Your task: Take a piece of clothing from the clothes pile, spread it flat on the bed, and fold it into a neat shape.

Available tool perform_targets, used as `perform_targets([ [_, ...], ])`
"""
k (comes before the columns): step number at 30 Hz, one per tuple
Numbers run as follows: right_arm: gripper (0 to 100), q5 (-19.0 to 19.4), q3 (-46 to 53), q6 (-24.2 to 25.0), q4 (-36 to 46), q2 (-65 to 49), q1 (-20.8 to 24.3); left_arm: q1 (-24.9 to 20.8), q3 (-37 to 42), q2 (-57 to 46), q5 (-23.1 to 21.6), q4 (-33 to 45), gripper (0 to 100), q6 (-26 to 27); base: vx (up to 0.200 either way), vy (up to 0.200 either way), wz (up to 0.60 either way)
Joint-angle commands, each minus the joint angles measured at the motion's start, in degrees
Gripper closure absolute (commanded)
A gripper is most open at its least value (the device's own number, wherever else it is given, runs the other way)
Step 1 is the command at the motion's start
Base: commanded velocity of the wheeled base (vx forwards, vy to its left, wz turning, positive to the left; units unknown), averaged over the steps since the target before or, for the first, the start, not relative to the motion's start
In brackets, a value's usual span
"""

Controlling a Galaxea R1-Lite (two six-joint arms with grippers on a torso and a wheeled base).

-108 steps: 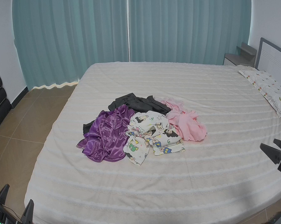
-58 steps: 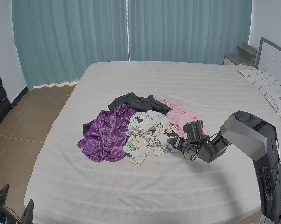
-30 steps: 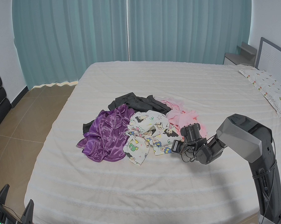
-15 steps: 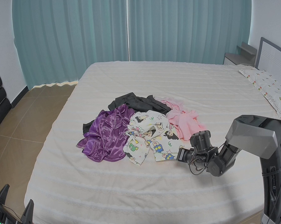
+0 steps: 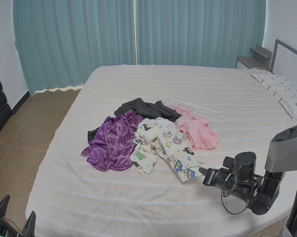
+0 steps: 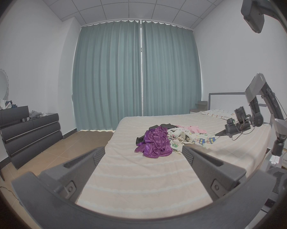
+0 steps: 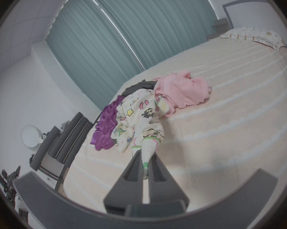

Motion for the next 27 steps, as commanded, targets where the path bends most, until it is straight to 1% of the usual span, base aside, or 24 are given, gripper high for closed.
perform_targets([
  [1,100,0.32,9.58,0.33,-3.18,-15.0,5.94,-0.08,1.01,-0.75,-0.43,-0.47,0,1.4,0.0,0.0,0.0],
  [4,100,0.32,9.58,0.16,-3.18,-20.01,8.49,-0.08,1.01,-0.48,-0.52,-0.47,0,1.58,0.0,0.0,0.0],
  [5,100,0.23,9.23,-0.02,-3.18,-23.97,10.86,-0.08,0.92,-0.84,-0.52,-0.65,0,2.1,0.0,0.0,0.0],
  [6,100,0.32,9.05,-0.11,-3.18,-25.29,11.56,-0.08,0.31,-0.66,-0.61,-0.73,0,2.1,0.0,0.0,0.0],
  [7,100,0.32,8.79,-0.11,-3.18,-27.22,12.88,-0.17,-2.86,0.75,-0.52,-1.44,0,1.23,0.0,0.0,0.0],
  [8,100,0.32,8.0,-0.37,-3.18,-29.33,14.55,-0.25,-12.52,6.9,-0.61,-2.67,0,-2.91,0.0,0.0,0.0],
  [9,100,0.23,6.94,-0.37,-3.18,-30.3,15.34,-0.52,-16.83,11.29,-0.69,-2.84,0,-6.6,0.0,0.0,0.0],
  [10,100,0.23,5.8,-0.37,-3.18,-30.74,15.61,-0.87,-18.68,14.81,-1.49,-3.2,0,-9.59,0.0,0.0,0.0],
  [11,100,0.23,4.83,-0.28,-3.18,-30.82,15.61,-1.22,-19.29,17.09,-2.28,-3.37,0,-10.29,0.0,0.0,0.0],
  [13,100,-0.03,0.88,-0.28,-3.18,-31.09,15.52,-4.3,-19.12,25.27,-9.4,-4.34,0,-7.3,0.0,0.0,0.0],
  [15,100,-0.03,-2.73,-0.28,-3.18,-31.09,15.26,-7.99,-19.12,34.32,-14.93,-4.69,0,-3.61,0.0,0.0,0.0],
  [16,100,-0.03,-3.61,-0.28,-3.18,-31.09,14.99,-9.22,-19.29,37.22,-16.08,-4.87,0,-2.73,0.0,0.0,0.0],
  [17,100,-0.03,-5.45,-0.28,-3.18,-31.09,14.55,-12.03,-19.82,44.08,-17.31,-6.27,0,-1.5,0.0,0.0,0.0],
  [18,100,-0.03,-5.45,-0.28,-3.18,-31.09,14.55,-12.03,-19.82,44.08,-17.31,-6.27,0,-1.5,0.0,0.0,0.0],
  [19,100,-0.03,-7.56,-0.37,-3.09,-31.26,13.76,-18.27,-19.73,53.74,-17.48,-11.98,0,-1.15,0.0,0.0,0.0],
  [20,100,-0.03,-8.79,-0.37,-3.0,-31.44,13.23,-21.0,-19.38,57.87,-17.48,-15.24,0,-1.32,0.0,0.0,0.0],
  [22,100,0.32,-13.27,-0.46,-0.45,-32.76,11.83,-26.88,-18.5,70.18,-17.39,-24.11,0,-1.24,0.0,0.0,0.0],
  [23,100,0.32,-15.03,-0.46,0.95,-33.11,11.3,-27.94,-18.5,73.08,-17.31,-26.13,0,-1.06,0.0,0.0,0.0],
  [24,100,0.41,-15.47,-0.46,1.39,-33.2,11.21,-28.12,-18.41,73.87,-17.31,-26.57,0,-0.97,0.0,0.0,0.0],
  [25,100,0.49,-21.45,-0.46,7.81,-33.99,10.16,-30.93,-18.5,82.57,-17.04,-34.22,0,-0.88,0.0,0.0,0.0],
  [27,100,0.32,-23.91,-0.37,10.88,-34.08,10.25,-32.51,-18.5,87.49,-16.52,-39.58,0,-1.32,0.0,0.0,0.0],
])
